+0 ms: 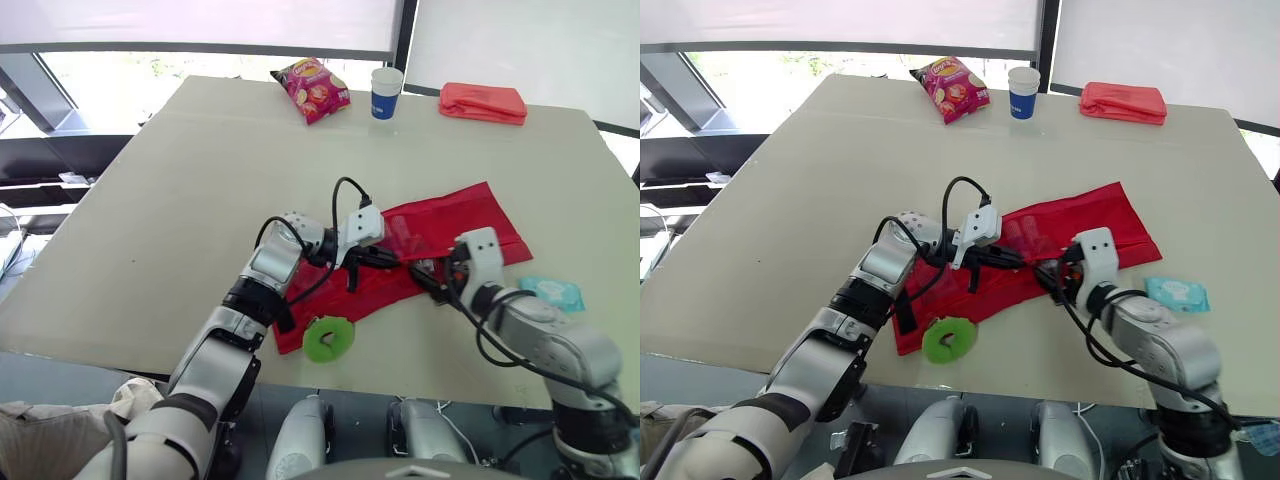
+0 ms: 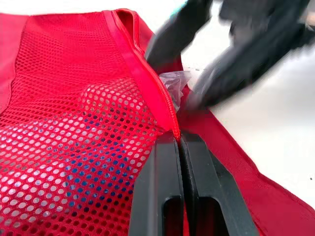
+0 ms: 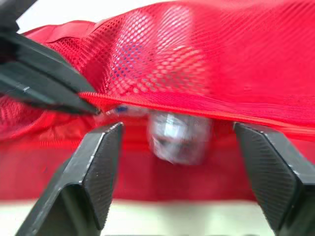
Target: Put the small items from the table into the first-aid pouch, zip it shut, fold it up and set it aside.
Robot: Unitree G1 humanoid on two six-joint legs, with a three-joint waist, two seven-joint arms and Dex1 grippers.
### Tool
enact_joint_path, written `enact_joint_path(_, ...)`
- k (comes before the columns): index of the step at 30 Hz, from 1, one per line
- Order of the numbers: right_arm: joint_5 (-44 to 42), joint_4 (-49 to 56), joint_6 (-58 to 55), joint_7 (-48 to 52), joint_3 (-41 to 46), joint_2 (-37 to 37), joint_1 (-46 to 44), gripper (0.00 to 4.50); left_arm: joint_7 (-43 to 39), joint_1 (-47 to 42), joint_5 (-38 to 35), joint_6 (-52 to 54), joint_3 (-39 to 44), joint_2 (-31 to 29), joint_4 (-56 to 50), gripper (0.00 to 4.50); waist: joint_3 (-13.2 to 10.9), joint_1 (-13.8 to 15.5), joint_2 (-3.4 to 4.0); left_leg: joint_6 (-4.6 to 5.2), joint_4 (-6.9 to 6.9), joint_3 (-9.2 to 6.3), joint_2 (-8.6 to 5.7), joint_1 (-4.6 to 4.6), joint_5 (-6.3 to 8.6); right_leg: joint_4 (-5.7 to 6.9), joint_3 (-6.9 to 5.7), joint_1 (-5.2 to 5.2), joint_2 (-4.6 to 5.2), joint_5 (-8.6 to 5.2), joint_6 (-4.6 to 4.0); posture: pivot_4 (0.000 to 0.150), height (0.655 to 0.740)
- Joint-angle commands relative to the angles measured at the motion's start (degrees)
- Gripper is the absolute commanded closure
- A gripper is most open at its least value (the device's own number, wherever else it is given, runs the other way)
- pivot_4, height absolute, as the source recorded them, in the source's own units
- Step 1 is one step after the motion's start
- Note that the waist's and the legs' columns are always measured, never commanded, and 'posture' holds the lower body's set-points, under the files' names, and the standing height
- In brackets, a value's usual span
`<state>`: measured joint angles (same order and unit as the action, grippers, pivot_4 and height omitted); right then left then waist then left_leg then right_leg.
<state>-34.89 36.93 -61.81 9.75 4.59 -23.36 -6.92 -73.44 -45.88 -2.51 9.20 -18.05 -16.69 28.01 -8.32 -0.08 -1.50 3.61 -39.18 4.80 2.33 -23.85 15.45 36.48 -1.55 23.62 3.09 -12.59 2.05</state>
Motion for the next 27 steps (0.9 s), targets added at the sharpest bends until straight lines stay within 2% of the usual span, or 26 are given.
enact_joint_path(1, -1.8, 5.02, -0.78, 2.64, 1.96, -2.92, 2.42, 1.18, 0.33, -1.54, -0.72, -1.17, 0.68, 0.3, 0.26, 4.5, 0.0, -0.03, 0.0, 0.0, 0.0, -0.01, 0.01, 0.0, 0.0, 0.0, 0.0, 0.0, -0.01, 0.0, -0.01, 0.15, 0.74)
enact_joint_path(2, -2.12, 5.49, -0.88, 3.37, 1.87, -3.62, 3.08, 1.42, 0.35, -1.73, -0.7, -1.28, 0.69, 0.4, 0.58, 4.5, 0.0, -0.05, 0.0, 0.0, 0.0, 0.0, 0.01, 0.01, 0.0, 0.01, 0.0, 0.0, -0.02, -0.02, -0.04, 0.15, 0.74)
enact_joint_path(4, -2.22, 5.35, -0.62, 3.8, 0.67, -3.75, 3.26, 2.36, 0.37, -2.03, -0.66, -1.54, 0.69, 0.54, 1.11, 4.5, 0.0, -0.28, 0.0, 0.0, 0.0, 0.02, 0.02, 0.03, 0.0, 0.01, 0.01, 0.0, -0.02, -0.04, -0.07, 0.15, 0.74)
enact_joint_path(5, -1.4, 4.68, -0.13, 3.92, -0.96, -3.89, 2.88, 2.63, 0.38, -2.17, -0.65, -1.65, 0.67, 0.6, 1.34, 4.5, 0.0, -0.32, 0.0, 0.0, -0.01, 0.03, 0.02, 0.04, 0.0, 0.02, 0.03, 0.0, -0.02, -0.05, -0.08, 0.15, 0.74)
enact_joint_path(6, -0.71, 4.14, 0.24, 4.02, -2.08, -4.01, 2.56, 3.28, 0.38, -2.31, -0.64, -1.79, 0.66, 0.66, 1.61, 4.5, 0.0, -0.43, 0.0, 0.0, -0.01, 0.04, 0.02, 0.05, 0.0, 0.02, 0.03, 0.0, -0.02, -0.05, -0.08, 0.15, 0.74)
enact_joint_path(9, 3.99, -0.54, 2.81, 3.61, -7.63, -3.92, -0.14, 4.4, 0.28, -2.44, -0.66, -1.95, 0.59, 0.7, 1.71, 4.5, 0.0, -0.49, 0.0, 0.0, -0.02, 0.04, 0.02, 0.06, 0.0, 0.03, 0.03, 0.0, -0.01, -0.06, -0.11, 0.15, 0.74)
enact_joint_path(16, 12.29, -13.75, 13.55, 2.89, -11.13, 1.28, -7.15, 4.47, 0.16, -1.6, -0.55, -1.64, 0.16, 0.63, 0.34, 4.5, 0.0, -0.37, 0.01, 0.0, -0.02, 0.03, -0.02, 0.0, 0.0, 0.01, 0.02, 0.01, -0.02, -0.02, -0.03, 0.15, 0.74)
enact_joint_path(27, 17.38, -25.75, 24.56, 6.8, -11.33, 6.17, -13.66, 4.47, 0.17, -0.54, -0.14, -2.04, -0.86, 0.3, -0.53, 4.5, -0.01, -0.51, 0.02, -0.01, -0.02, 0.05, -0.01, 0.01, -0.01, 0.02, 0.03, 0.01, -0.03, 0.01, 0.02, 0.15, 0.74)
